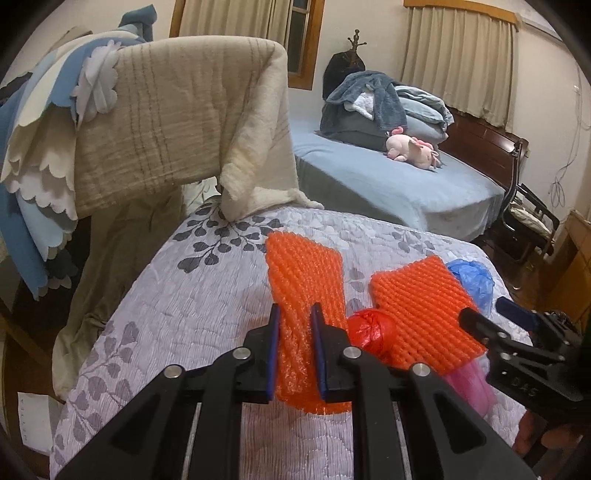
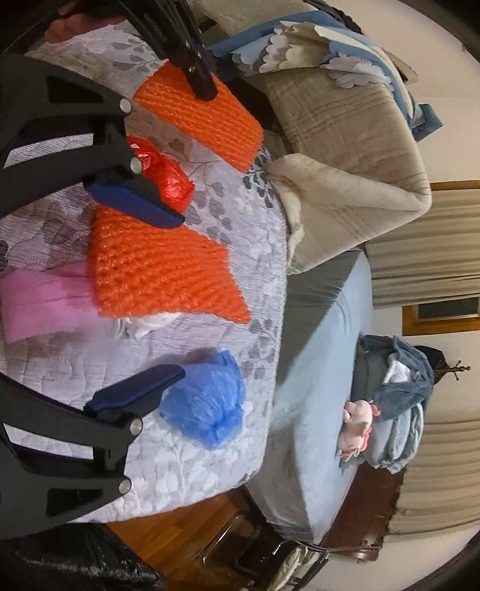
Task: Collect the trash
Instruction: 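Grasp an orange mesh piece with the left tool while the right tool grasps another, then lift both orange mesh pieces and carry them over the bin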
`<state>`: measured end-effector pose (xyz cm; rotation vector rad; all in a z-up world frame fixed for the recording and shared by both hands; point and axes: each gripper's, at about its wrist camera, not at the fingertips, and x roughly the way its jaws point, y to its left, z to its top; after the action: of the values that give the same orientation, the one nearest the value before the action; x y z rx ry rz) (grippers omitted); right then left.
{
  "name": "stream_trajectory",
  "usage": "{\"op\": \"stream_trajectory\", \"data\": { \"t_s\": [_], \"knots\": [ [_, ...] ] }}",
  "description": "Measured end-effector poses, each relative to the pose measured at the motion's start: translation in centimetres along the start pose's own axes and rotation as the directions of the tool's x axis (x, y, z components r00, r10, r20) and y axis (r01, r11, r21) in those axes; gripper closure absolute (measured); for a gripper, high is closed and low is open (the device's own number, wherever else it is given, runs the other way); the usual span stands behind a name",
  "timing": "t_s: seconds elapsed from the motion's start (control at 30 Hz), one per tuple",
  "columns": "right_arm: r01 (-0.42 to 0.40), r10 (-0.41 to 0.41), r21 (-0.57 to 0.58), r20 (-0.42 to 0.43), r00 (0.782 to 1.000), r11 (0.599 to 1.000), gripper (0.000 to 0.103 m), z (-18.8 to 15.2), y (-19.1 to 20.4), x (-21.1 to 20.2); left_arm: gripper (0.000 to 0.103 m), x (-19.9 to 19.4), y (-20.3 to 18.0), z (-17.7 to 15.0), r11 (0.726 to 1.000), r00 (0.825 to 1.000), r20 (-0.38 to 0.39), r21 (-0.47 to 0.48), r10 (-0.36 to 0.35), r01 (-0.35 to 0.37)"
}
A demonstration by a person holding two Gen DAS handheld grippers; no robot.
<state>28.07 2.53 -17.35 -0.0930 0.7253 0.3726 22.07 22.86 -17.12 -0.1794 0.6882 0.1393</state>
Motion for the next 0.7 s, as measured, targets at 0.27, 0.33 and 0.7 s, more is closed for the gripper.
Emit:
{"op": "stream_trajectory", "data": {
  "t_s": [0.27,0.33,0.7],
  "knots": [
    [-0.025,0.024,-0.017,-0.057,0.998,1.000,0.064,-0.6,0.5,1.2,0.087,0.0,-0.1,-0.3,1.000,1.000,-0.012,-0.005,-0.005,0.005],
    [-0.037,0.036,-0.027,-0.054,0.998,0.999,0.077,-0.6,0.7,1.0,0.087,0.0,-0.1,-0.4,1.000,1.000,-0.010,-0.006,-0.006,0.006],
    [-0.091,0.091,-0.013,0.014,0.996,0.996,0.089,0.5,0.3,-2.4,0.087,-1.0,-1.0,0.1,1.000,1.000,0.004,0.008,0.000,-0.001]
  ]
}}
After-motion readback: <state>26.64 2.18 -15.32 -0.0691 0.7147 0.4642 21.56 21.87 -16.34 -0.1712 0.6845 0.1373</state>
